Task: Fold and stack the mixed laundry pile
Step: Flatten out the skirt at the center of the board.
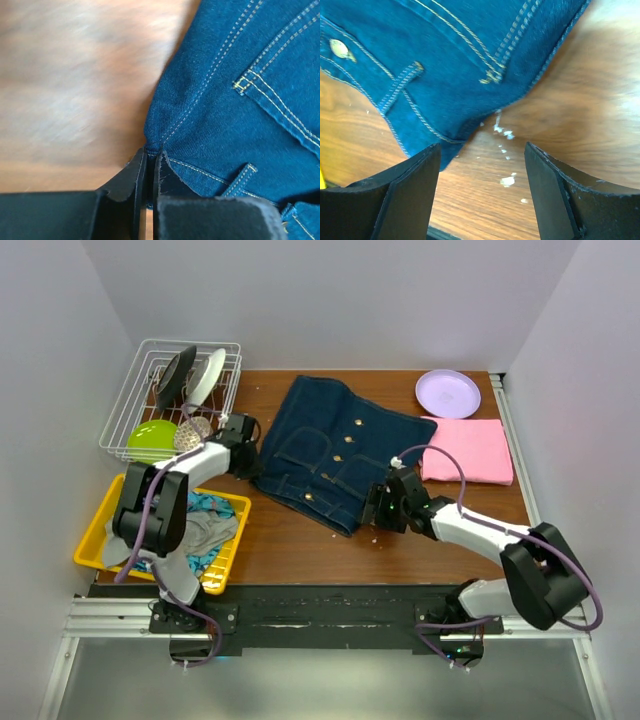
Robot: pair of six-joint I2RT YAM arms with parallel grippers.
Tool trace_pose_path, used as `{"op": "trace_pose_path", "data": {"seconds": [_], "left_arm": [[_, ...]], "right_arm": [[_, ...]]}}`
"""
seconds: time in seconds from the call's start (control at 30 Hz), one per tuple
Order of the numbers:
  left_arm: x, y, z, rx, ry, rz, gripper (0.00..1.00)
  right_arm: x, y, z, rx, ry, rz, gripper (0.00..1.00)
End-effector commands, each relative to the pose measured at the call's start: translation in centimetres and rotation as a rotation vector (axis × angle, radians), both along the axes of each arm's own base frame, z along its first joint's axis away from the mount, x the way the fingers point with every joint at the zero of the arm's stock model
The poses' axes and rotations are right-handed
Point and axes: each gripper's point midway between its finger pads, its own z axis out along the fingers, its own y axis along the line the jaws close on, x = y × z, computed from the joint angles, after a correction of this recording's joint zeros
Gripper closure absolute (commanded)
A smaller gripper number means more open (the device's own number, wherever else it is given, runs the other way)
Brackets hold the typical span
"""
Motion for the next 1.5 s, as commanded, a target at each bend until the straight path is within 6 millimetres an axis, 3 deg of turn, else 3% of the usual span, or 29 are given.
{"op": "trace_pose_path", "data": {"seconds": [0.0, 0.13, 0.33, 0.4, 0.47, 0.53, 0.57, 0.67, 0.73, 0.77, 0.8, 0.93, 0.97, 1.0, 1.07, 1.13, 1.2, 1.27, 1.37, 1.4, 1.47], "left_arm": [[-0.3, 3.2, 1.8, -0.023, -0.082, 0.176, 1.00], [-1.1, 3.6, 2.1, -0.046, -0.103, 0.223, 1.00], [-0.9, 3.8, 2.6, -0.049, -0.127, 0.240, 1.00], [-0.6, 4.1, 2.8, -0.051, -0.138, 0.249, 1.00], [0.1, 4.2, 3.3, -0.057, -0.153, 0.249, 1.00], [1.3, 4.9, 3.7, -0.052, -0.159, 0.262, 1.00], [1.6, 5.3, 3.8, -0.047, -0.152, 0.267, 1.00], [3.7, 6.7, 4.8, -0.019, -0.178, 0.299, 1.00], [5.3, 6.8, 5.5, -0.015, -0.191, 0.283, 1.00], [5.3, 6.9, 5.5, 0.001, -0.179, 0.275, 1.00], [5.8, 6.9, 5.9, 0.005, -0.189, 0.265, 1.00], [7.1, 6.3, 8.3, 0.001, -0.242, 0.195, 0.96], [7.0, 6.1, 8.6, 0.007, -0.238, 0.157, 0.78], [7.0, 5.8, 9.1, 0.006, -0.239, 0.144, 0.68], [6.6, 5.6, 10.8, 0.018, -0.271, 0.096, 0.52], [6.0, 5.1, 12.8, 0.023, -0.311, 0.058, 0.44], [4.9, 4.2, 13.6, 0.049, -0.311, 0.003, 0.40], [4.1, 3.8, 14.7, 0.082, -0.319, -0.044, 0.39], [2.1, 0.9, 15.0, 0.097, -0.305, -0.152, 0.41], [0.9, -1.9, 14.9, 0.094, -0.305, -0.228, 0.41], [-0.8, -3.9, 14.1, 0.091, -0.274, -0.288, 0.44]], "right_arm": [[0.6, 3.1, 1.0, 0.130, -0.017, 0.002, 0.28], [-0.2, 5.3, 0.4, 0.138, 0.006, 0.038, 0.28], [-0.9, 6.8, -0.4, 0.166, 0.011, 0.026, 0.29], [-1.0, 7.4, -0.8, 0.169, 0.021, 0.033, 0.41], [-1.1, 8.4, -1.1, 0.177, 0.036, 0.052, 0.69], [-1.3, 9.5, -1.0, 0.182, 0.041, 0.082, 0.77], [-0.7, 10.5, 0.1, 0.191, 0.016, 0.100, 0.81], [-0.7, 13.6, 2.1, 0.189, -0.037, 0.170, 0.84], [-1.3, 14.7, 2.0, 0.153, -0.026, 0.212, 0.81], [-0.6, 15.4, 2.3, 0.146, -0.041, 0.226, 0.78], [-0.9, 15.0, 2.0, 0.123, -0.028, 0.233, 0.60], [1.1, 12.9, 3.7, 0.049, -0.114, 0.189, 0.31], [1.7, 12.4, 4.4, 0.039, -0.132, 0.183, 0.30], [2.2, 11.5, 5.3, 0.030, -0.149, 0.162, 0.29], [3.8, 8.9, 5.6, 0.002, -0.157, 0.107, 0.29], [6.2, 4.4, 6.0, -0.032, -0.169, -0.008, 0.29], [8.4, -0.2, 5.5, -0.037, -0.160, -0.117, 0.29], [9.7, -2.5, 5.4, -0.035, -0.167, -0.169, 0.28], [12.0, -5.5, 4.8, -0.040, -0.156, -0.263, 0.28], [12.8, -6.0, 4.7, -0.030, -0.162, -0.286, 0.28], [14.2, -8.1, 3.8, -0.006, -0.143, -0.355, 0.28]]}}
